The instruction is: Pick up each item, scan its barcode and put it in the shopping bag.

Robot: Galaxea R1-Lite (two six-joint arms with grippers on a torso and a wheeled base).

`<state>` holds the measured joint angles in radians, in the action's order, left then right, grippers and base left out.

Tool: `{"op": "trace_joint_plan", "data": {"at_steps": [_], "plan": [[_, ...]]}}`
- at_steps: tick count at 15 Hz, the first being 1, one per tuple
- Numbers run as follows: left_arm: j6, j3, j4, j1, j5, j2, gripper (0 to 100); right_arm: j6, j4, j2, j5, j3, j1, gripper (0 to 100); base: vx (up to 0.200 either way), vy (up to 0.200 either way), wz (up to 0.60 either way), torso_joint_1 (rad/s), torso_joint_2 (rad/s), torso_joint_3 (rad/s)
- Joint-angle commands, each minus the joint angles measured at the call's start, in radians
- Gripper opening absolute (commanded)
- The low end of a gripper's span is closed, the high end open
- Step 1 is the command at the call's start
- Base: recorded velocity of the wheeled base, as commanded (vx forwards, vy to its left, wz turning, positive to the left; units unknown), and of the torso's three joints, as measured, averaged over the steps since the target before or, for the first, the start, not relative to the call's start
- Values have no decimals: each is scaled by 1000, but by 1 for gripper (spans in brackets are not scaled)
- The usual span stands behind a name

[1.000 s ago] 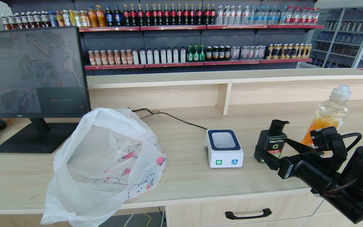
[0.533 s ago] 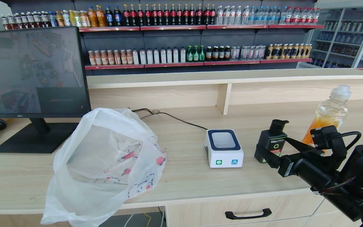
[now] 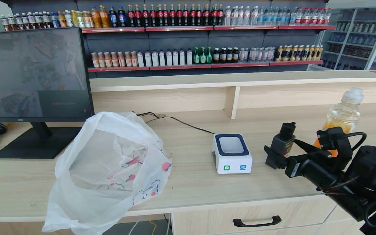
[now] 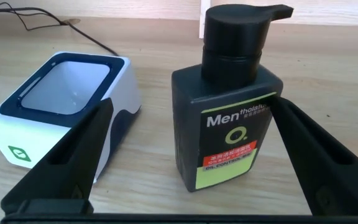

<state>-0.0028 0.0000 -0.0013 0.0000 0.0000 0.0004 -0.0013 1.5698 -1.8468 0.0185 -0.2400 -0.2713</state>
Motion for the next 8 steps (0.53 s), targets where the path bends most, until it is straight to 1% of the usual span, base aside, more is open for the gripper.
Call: {"op": "trace_joint_plan", "data": {"at_steps": [1, 6, 7, 8], "plan": [[0, 0, 0, 0, 0, 0, 100, 0, 1, -25, 0, -16, 1, 100, 0, 0, 0, 0, 0, 0], [0, 0, 0, 0, 0, 0, 100, 0, 1, -57, 0, -42, 10, 100, 0, 0, 0, 0, 0, 0], [0, 0, 0, 0, 0, 0, 100, 0, 1, -68, 0, -51, 38, 100, 0, 0, 0, 0, 0, 0], [0, 0, 0, 0, 0, 0, 100, 0, 1, -68, 0, -51, 38, 100, 0, 0, 0, 0, 0, 0]]}}
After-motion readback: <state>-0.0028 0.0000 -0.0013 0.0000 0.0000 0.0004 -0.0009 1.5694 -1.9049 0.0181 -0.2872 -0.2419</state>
